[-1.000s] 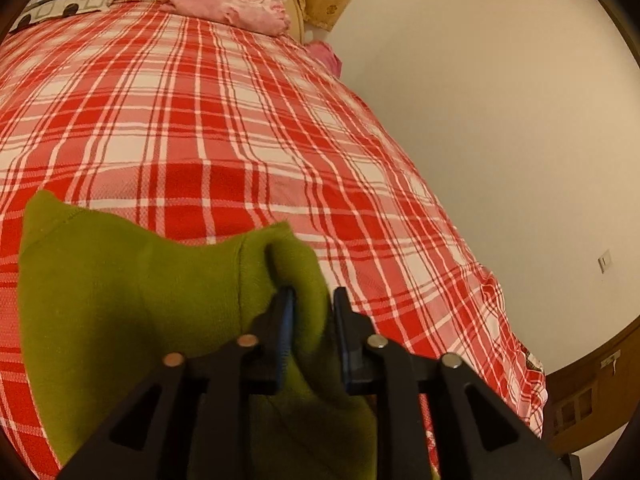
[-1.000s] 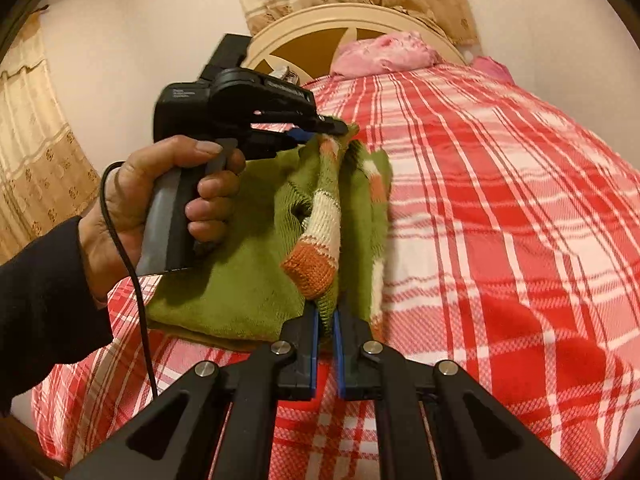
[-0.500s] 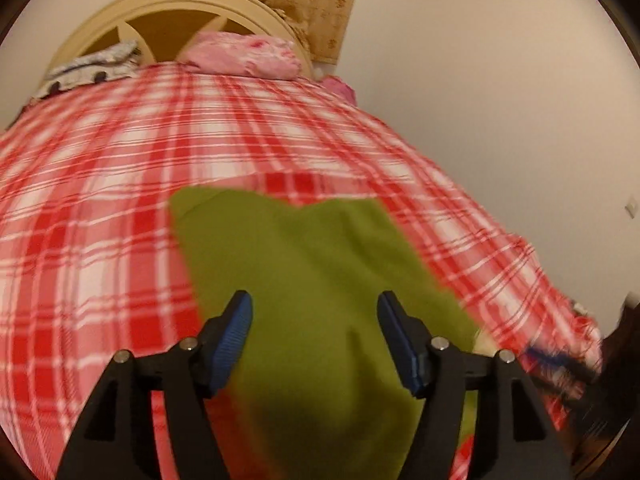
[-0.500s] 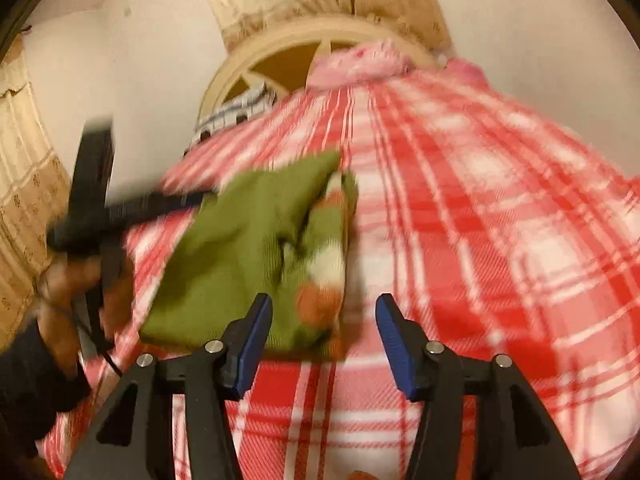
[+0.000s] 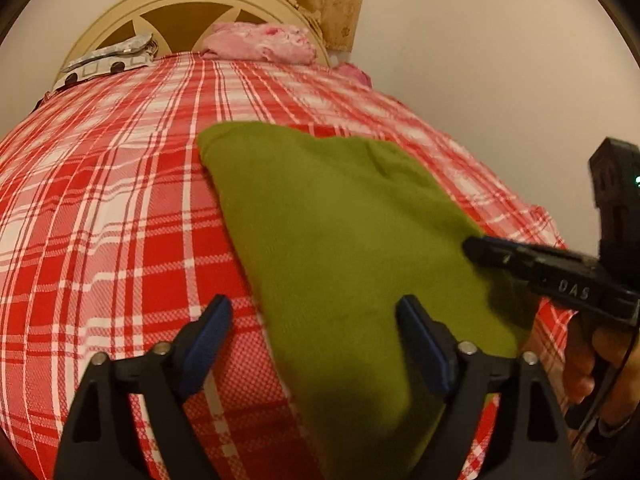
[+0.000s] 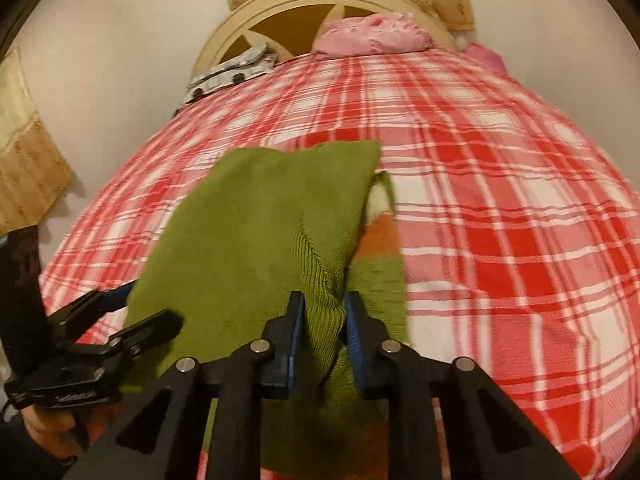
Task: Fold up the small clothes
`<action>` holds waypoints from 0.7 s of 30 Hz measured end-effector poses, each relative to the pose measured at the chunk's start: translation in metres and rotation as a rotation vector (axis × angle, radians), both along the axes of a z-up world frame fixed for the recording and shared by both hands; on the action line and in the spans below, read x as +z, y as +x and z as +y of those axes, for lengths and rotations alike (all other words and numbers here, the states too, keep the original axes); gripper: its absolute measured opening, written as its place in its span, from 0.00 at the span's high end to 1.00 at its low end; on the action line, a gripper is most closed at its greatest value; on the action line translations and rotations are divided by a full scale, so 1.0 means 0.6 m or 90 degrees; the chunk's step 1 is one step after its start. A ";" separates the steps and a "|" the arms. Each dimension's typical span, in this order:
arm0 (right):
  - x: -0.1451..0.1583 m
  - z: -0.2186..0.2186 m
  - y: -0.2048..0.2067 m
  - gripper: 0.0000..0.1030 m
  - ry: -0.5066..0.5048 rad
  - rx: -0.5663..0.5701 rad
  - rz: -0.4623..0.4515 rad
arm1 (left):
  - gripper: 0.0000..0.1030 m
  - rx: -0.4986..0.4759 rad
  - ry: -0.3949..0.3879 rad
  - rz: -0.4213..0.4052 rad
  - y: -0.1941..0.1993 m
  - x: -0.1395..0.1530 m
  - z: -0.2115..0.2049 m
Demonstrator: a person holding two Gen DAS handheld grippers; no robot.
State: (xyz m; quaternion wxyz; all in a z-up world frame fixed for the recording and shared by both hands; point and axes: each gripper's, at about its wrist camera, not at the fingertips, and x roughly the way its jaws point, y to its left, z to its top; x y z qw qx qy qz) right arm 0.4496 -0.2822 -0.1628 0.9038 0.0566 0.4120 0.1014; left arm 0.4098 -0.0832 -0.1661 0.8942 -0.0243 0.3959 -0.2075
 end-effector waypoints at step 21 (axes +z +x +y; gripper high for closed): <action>0.029 0.089 0.059 0.72 -0.047 0.094 -0.010 | 0.00 0.014 -0.021 0.039 -0.003 -0.029 0.002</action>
